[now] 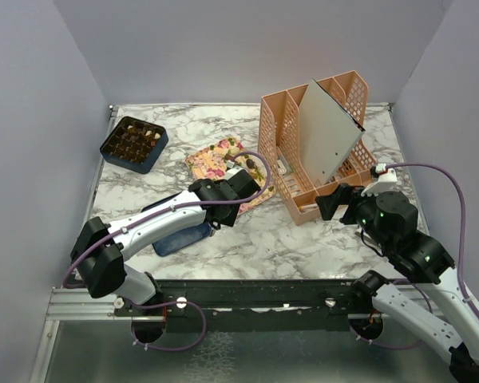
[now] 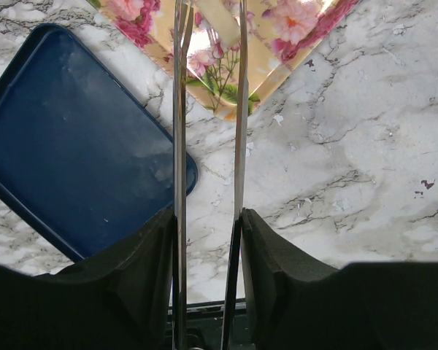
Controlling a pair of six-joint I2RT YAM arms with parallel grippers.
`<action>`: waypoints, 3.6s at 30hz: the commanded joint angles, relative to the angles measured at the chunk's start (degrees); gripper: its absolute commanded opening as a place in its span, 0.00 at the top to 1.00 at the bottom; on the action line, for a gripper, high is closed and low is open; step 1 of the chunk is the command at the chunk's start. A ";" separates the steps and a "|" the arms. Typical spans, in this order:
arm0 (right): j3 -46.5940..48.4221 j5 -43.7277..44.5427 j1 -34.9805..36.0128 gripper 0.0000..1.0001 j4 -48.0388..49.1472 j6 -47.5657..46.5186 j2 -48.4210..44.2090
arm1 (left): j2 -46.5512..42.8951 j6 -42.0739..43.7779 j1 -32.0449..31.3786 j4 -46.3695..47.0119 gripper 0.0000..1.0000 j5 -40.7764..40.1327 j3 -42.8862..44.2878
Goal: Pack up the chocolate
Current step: Pick up the fake chocolate from the plate, then place the fake chocolate in the packing box.
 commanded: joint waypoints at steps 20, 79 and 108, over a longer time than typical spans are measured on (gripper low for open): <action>-0.01 0.94 0.11 0.02 0.47 -0.64 -0.47 | 0.90 -0.34 -0.69 0.61 0.67 -0.11 -0.30; 0.29 -1.16 0.11 0.02 1.28 -1.43 -1.33 | 7.59 15.83 53.94 18.43 0.67 10.35 8.36; 0.68 -0.63 0.11 0.02 -0.08 -0.73 -2.28 | 0.89 18.32 50.53 14.39 0.59 26.32 10.06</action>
